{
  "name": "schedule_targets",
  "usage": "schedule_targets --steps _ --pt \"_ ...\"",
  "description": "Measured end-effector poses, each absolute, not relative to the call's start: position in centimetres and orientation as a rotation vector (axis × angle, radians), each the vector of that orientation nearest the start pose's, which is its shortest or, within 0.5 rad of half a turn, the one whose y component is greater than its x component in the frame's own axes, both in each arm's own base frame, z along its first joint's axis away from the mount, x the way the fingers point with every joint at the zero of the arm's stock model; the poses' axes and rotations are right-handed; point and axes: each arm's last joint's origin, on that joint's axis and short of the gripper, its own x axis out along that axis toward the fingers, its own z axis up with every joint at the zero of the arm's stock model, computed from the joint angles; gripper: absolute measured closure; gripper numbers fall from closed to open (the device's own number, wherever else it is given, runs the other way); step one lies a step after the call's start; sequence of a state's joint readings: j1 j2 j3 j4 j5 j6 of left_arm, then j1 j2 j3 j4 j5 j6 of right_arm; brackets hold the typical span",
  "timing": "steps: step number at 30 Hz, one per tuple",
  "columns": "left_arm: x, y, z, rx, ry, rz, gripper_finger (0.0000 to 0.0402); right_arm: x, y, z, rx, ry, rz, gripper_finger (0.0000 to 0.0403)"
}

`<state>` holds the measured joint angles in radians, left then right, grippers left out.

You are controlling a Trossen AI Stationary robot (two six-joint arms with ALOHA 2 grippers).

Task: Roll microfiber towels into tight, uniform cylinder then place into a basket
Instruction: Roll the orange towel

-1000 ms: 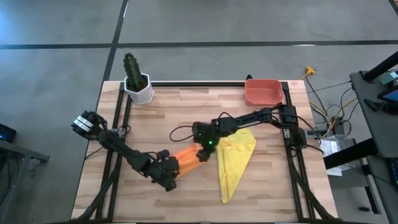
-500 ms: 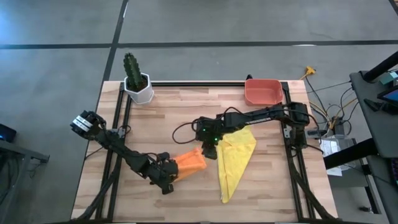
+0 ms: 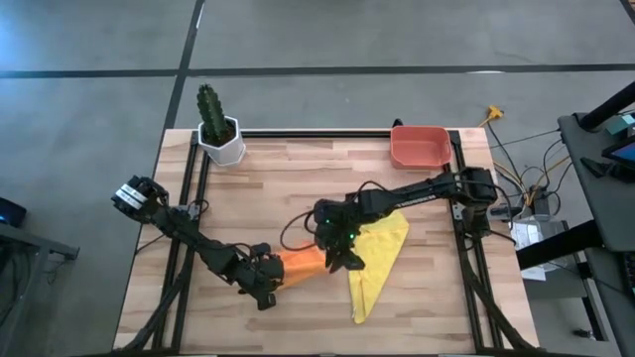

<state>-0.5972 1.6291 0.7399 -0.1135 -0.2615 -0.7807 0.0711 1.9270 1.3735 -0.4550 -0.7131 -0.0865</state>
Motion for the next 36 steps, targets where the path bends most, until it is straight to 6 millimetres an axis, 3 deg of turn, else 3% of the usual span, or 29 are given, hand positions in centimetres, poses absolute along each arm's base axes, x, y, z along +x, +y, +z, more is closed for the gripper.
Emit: schedule_targets --steps 7,11,17,26,36 --pt "24.2 -15.6 13.4 -0.309 0.968 0.050 0.0322 39.9 6.8 19.7 0.235 0.912 0.813 0.0361" --pt "24.2 -15.6 13.4 -0.310 0.968 0.048 0.0322 40.2 7.1 18.3 0.192 0.936 0.760 0.0389" --pt "24.3 -15.7 13.6 -0.321 0.968 0.033 0.0322 41.2 7.1 16.0 0.220 0.970 0.654 0.0394" --pt "24.3 -15.7 13.9 -0.333 0.961 0.017 0.0322 41.9 6.5 16.0 0.110 0.928 0.425 0.0394" --pt "24.2 -15.8 13.9 -0.345 0.975 -0.008 0.0322 41.2 6.4 14.9 0.103 0.967 0.402 0.0394"
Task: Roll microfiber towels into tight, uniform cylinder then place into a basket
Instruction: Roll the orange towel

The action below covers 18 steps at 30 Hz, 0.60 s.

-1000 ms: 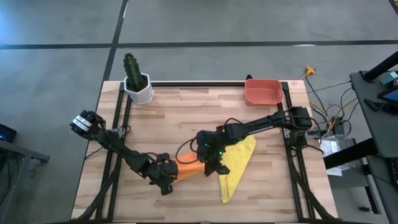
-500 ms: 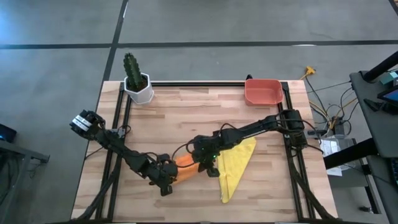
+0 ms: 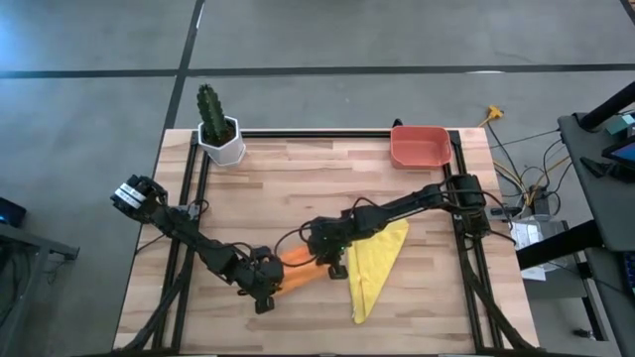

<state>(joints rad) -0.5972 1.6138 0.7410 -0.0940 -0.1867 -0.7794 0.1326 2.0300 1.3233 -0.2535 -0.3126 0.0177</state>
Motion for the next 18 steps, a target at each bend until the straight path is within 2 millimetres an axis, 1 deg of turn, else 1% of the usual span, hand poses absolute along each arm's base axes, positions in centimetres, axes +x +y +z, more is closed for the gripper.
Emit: schedule_targets --steps 4,6,9,11,14,18 --pt "24.2 -15.8 14.0 -0.348 0.971 -0.011 0.0322 40.6 6.3 14.0 0.100 1.002 0.386 0.0394" --pt "24.2 -15.8 14.1 -0.350 0.969 -0.014 0.0322 40.5 6.0 13.9 0.080 1.019 0.333 0.0394" --pt "24.2 -15.8 14.2 -0.353 0.968 -0.017 0.0322 40.4 5.6 14.3 0.049 1.024 0.221 0.0394" --pt "24.2 -15.8 14.2 -0.353 0.969 -0.018 0.0322 40.6 5.3 15.3 0.031 0.993 0.153 0.0394" --pt "24.2 -15.8 14.2 -0.354 0.969 -0.019 0.0322 40.6 5.0 17.4 0.006 0.926 0.076 0.0394" --pt "24.2 -15.8 14.2 -0.355 0.967 -0.020 0.0322 40.2 5.0 20.0 0.010 0.847 0.077 0.0394"
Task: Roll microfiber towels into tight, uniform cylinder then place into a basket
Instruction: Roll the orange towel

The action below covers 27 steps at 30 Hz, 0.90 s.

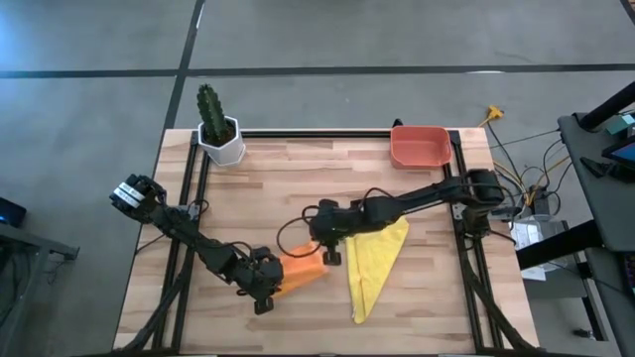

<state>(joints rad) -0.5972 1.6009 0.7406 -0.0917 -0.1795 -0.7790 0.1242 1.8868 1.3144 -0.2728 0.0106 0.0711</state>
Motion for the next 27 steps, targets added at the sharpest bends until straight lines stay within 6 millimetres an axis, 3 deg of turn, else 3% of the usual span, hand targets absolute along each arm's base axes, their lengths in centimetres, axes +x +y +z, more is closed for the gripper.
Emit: schedule_targets --steps 5,8,19,27 --pt "24.2 -15.8 14.2 -0.355 0.965 -0.020 0.0322 40.0 6.0 21.7 0.178 0.776 0.426 0.0394" --pt "24.2 -15.8 14.2 -0.355 0.965 -0.020 0.0322 40.1 7.0 20.9 0.246 0.795 0.555 0.0394" --pt "24.2 -15.8 14.3 -0.358 0.962 -0.022 0.0322 41.5 7.9 15.5 0.310 0.903 0.564 0.0394" --pt "24.2 -15.9 14.3 -0.366 0.972 -0.039 0.0322 41.8 7.4 14.6 0.200 0.903 0.355 0.0394"
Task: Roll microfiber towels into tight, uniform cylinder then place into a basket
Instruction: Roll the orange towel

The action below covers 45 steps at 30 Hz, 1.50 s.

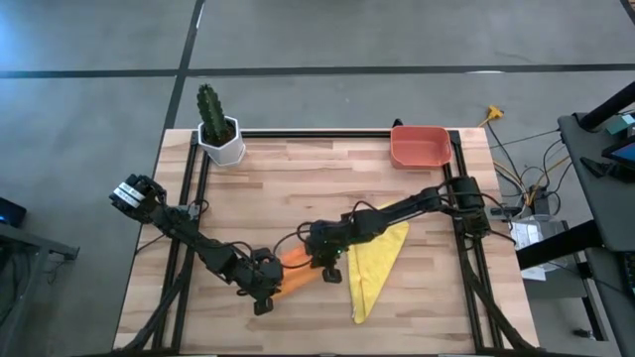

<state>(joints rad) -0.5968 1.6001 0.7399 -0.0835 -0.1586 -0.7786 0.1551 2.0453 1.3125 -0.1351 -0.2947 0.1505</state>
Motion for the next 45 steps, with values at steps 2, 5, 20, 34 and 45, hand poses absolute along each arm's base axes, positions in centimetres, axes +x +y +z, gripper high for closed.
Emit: schedule_targets --steps 2,5,20,34,45 --pt "24.2 -15.9 14.3 -0.371 0.974 -0.048 0.0322 41.9 7.2 14.6 0.181 0.899 0.318 0.0394" --pt "24.2 -15.9 14.3 -0.372 0.976 -0.050 0.0322 41.9 7.2 14.4 0.154 0.898 0.325 0.0394" --pt "24.3 -16.1 14.5 -0.377 0.994 -0.085 0.0322 42.6 7.4 10.6 0.081 0.925 0.379 0.0394" --pt "22.9 -15.2 16.9 -0.289 0.994 -0.134 0.0322 42.1 6.9 10.8 0.247 1.015 0.362 0.0330" --pt "22.4 -14.5 20.0 -0.103 0.822 -0.230 0.0315 42.1 5.5 11.3 0.518 1.053 0.335 0.0266"
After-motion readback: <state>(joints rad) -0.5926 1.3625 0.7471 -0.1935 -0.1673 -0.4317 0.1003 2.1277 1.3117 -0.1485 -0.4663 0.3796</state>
